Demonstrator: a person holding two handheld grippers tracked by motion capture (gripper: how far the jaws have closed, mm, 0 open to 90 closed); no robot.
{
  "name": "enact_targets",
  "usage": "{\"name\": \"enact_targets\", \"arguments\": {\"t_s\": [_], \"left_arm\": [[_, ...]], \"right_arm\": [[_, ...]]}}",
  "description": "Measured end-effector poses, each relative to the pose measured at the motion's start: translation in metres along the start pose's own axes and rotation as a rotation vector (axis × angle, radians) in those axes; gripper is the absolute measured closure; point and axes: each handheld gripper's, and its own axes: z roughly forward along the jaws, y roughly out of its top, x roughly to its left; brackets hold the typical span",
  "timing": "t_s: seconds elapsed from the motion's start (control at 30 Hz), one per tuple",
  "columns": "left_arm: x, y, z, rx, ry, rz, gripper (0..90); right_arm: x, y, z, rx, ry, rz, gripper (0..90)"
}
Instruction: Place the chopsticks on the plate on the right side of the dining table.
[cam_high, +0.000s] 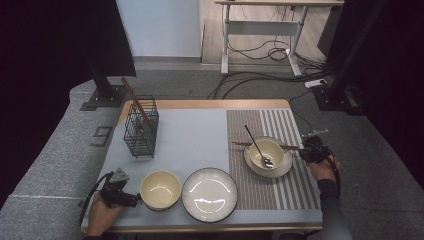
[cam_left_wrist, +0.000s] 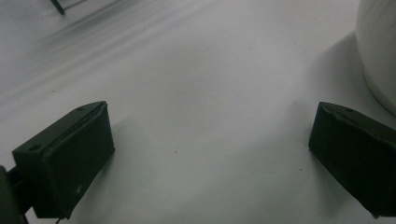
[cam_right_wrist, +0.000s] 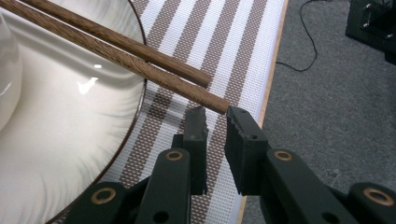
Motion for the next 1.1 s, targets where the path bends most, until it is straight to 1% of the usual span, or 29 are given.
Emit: {"name": "enact_targets", "arguments": {"t_s": [0.3, 1.0, 1.1], "left_arm": [[0.0, 0.0, 0.0, 0.0, 0.0, 0.0, 0.0], [0.0001, 0.0, 0.0, 0.0, 0.0, 0.0, 0.0], [0.0, 0.0, 0.0, 0.0, 0.0, 0.0, 0.0]], "right_arm": [[0.0051, 0.0033, 0.0018, -0.009, 0.011, -0.028, 78.7], [0.0077, 0.0074, 0.0038, -0.014, 0.005, -0.043, 79.9], [0.0074, 0.0072, 0.003, -0.018, 0.001, -0.042, 77.4]]}}
